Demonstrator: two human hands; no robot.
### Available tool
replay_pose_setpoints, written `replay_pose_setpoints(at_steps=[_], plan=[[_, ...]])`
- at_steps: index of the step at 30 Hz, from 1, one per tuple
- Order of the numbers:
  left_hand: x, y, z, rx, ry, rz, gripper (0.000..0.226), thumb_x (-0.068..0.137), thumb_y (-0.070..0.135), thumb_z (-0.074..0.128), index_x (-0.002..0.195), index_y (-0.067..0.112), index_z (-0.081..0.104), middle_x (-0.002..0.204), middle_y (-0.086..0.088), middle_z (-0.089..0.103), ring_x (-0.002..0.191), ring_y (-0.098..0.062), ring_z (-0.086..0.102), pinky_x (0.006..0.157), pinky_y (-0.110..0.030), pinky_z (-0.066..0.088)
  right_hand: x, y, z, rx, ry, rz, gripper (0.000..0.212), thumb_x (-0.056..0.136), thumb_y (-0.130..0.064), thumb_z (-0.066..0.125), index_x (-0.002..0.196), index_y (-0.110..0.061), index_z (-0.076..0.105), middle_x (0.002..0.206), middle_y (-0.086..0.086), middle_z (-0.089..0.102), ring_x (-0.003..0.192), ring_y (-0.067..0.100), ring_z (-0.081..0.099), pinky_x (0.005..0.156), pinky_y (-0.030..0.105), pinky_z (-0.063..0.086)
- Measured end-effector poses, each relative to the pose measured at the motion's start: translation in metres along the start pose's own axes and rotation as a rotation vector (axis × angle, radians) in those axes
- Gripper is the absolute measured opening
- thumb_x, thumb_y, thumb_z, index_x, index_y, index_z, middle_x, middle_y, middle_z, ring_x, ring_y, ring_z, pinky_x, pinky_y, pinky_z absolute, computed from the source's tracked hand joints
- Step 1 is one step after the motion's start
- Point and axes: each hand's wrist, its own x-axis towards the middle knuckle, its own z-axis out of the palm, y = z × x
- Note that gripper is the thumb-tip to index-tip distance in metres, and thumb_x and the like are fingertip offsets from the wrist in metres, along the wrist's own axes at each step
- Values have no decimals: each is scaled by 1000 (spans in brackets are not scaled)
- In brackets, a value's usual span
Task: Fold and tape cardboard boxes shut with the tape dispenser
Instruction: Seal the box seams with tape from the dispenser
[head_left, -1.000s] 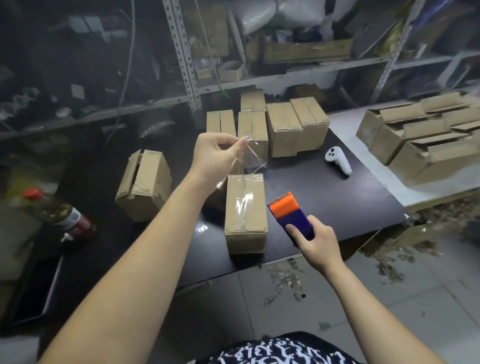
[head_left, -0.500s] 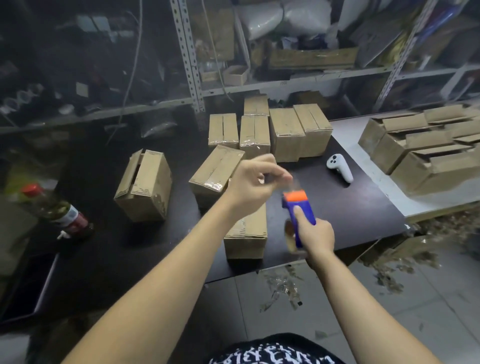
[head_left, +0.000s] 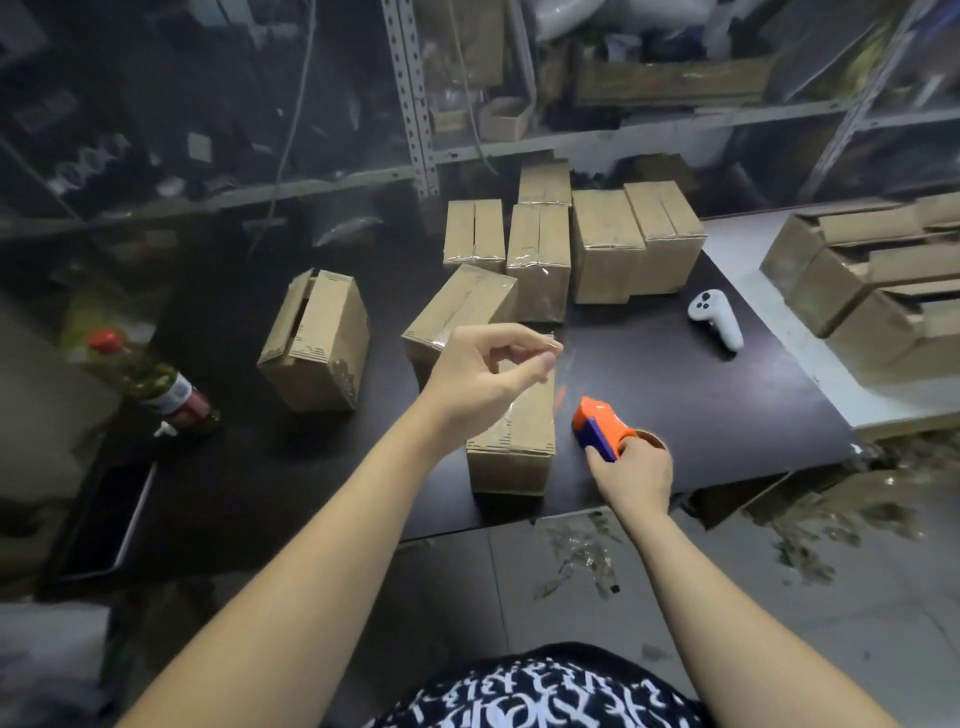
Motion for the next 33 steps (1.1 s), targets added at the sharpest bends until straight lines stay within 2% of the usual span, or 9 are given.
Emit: replay_pose_setpoints(at_steps=[2, 5, 8, 11, 15, 19, 24, 28, 33], plan=[[-5, -3, -2, -8, 5, -30, 10, 92, 9, 74, 100, 7, 80, 87, 0, 77, 80, -12, 67, 76, -27, 54, -5, -7, 0, -65, 100, -77, 43, 86, -43, 67, 65, -8, 55, 66, 8, 56, 72, 36, 56, 68, 37, 36], [-4, -4, -3, -14, 14, -49, 10, 92, 11, 74, 100, 7, 80, 86, -3, 76, 79, -11, 65, 75, -25, 53, -8, -23, -9, 152, 231, -262, 38, 83, -38, 54, 97, -8, 73, 96, 12, 68, 94, 36, 57, 82, 40, 42], [-4, 1, -4, -56, 20, -49, 9, 93, 11, 74, 98, 7, 80, 85, -7, 76, 78, -13, 65, 77, -28, 54, -18, -54, -44, 707, -106, -445, 41, 89, -25, 45, 126, -30, 62, 129, -13, 59, 126, 10, 47, 101, 19, 37], [-9, 6, -4, -110, 108, -27, 8, 93, 9, 73, 92, 4, 79, 75, -8, 71, 69, -13, 60, 69, -25, 51, -31, -78, -66, 938, -489, -507, 40, 98, -25, 39, 128, -26, 65, 142, -11, 56, 140, 2, 41, 110, 13, 34], [-16, -2, -8, -147, 279, -80, 10, 92, 11, 75, 87, 3, 79, 72, -20, 67, 64, -15, 53, 65, -27, 46, -42, -80, -69, 990, -516, -412, 25, 94, -23, 66, 88, 1, 71, 102, 8, 75, 107, 15, 66, 100, 33, 47], [-28, -16, -9, -169, 402, -173, 9, 89, 14, 78, 88, 6, 80, 75, -12, 74, 65, -10, 60, 66, -25, 51, -45, -63, -69, 1056, -514, -210, 22, 91, -27, 75, 83, -7, 73, 86, 1, 72, 79, 7, 64, 74, 19, 50], [-48, -41, -1, -125, 565, -302, 6, 90, 17, 77, 92, 13, 82, 78, 6, 77, 72, -1, 70, 64, -15, 53, -48, -49, -65, 1079, -570, 173, 26, 86, -33, 79, 102, -13, 78, 88, -5, 78, 83, 5, 71, 77, 27, 49], [-65, -65, 12, -105, 659, -445, 7, 89, 25, 79, 88, 19, 82, 75, 11, 76, 75, 1, 70, 64, -14, 52, -53, -48, -60, 887, -454, 176, 16, 97, -30, 71, 95, -17, 79, 85, -8, 78, 89, 10, 69, 73, 29, 50], [-71, -87, 23, -101, 735, -548, 16, 89, 24, 78, 73, 23, 79, 70, 10, 75, 69, -3, 66, 72, -23, 55, -52, -52, -54, 680, -290, 119, 27, 93, -26, 75, 68, -18, 78, 50, -17, 56, 66, 13, 46, 60, 24, 39]])
